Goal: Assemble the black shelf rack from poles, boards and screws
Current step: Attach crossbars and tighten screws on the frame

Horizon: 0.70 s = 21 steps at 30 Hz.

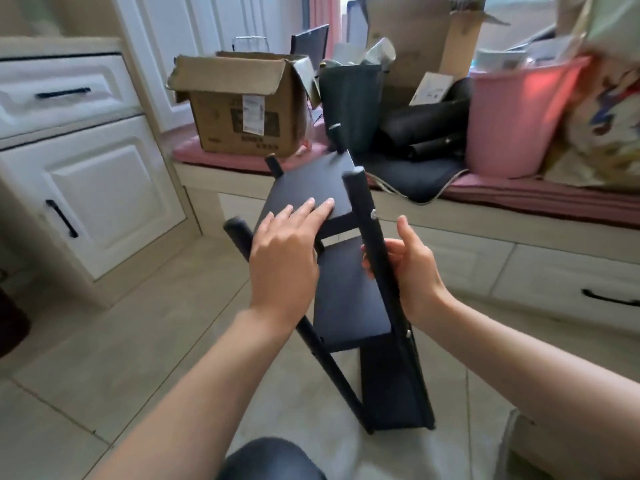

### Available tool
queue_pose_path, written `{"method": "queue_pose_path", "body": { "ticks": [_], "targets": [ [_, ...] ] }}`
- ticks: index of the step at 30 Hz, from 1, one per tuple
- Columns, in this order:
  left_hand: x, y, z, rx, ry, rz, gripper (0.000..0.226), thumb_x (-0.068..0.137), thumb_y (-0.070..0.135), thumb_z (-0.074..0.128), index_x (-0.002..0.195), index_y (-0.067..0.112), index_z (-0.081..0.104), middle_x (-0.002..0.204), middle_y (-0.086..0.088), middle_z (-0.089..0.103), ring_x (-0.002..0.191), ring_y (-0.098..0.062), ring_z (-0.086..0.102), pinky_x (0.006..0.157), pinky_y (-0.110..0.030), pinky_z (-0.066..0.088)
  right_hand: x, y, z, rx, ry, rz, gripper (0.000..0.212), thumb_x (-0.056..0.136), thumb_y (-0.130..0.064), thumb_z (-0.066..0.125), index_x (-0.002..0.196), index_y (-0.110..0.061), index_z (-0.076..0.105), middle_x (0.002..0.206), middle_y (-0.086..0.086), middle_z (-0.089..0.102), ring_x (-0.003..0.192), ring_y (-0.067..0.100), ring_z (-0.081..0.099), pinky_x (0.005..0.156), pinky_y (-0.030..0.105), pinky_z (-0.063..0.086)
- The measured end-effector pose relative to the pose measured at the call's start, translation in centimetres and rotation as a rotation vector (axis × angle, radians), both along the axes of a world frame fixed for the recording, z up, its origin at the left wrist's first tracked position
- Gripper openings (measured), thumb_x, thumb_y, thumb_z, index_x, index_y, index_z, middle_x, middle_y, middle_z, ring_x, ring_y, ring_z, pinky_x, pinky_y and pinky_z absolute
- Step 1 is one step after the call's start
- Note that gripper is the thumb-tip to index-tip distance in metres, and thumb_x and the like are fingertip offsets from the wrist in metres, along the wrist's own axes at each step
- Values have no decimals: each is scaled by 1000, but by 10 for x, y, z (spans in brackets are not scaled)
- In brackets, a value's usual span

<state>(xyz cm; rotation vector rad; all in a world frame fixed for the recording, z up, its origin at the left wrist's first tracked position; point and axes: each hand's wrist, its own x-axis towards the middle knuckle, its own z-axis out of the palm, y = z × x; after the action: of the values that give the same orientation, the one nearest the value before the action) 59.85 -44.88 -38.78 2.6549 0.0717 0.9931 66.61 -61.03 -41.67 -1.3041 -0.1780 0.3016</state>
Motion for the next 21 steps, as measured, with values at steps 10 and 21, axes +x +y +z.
{"method": "queue_pose_path", "body": {
  "ticks": [10,21],
  "targets": [
    [9,-85,9,161,-49,-73,54,90,-8,58,138,18,61,140,-5,61,131,-35,55,108,-47,40,-11,-59,-3,75,-71,-213,58,100,-52,38,60,-17,61,58,9,53,50,18,45,53,31,34],
    [4,-104,-9,212,-262,-292,47,82,-10,49,123,1,69,122,-13,71,116,-31,67,98,-45,53,-6,-86,-14,-41,-170,-404,58,95,-28,32,42,-22,55,51,4,52,48,16,41,53,31,34]
  ]
}}
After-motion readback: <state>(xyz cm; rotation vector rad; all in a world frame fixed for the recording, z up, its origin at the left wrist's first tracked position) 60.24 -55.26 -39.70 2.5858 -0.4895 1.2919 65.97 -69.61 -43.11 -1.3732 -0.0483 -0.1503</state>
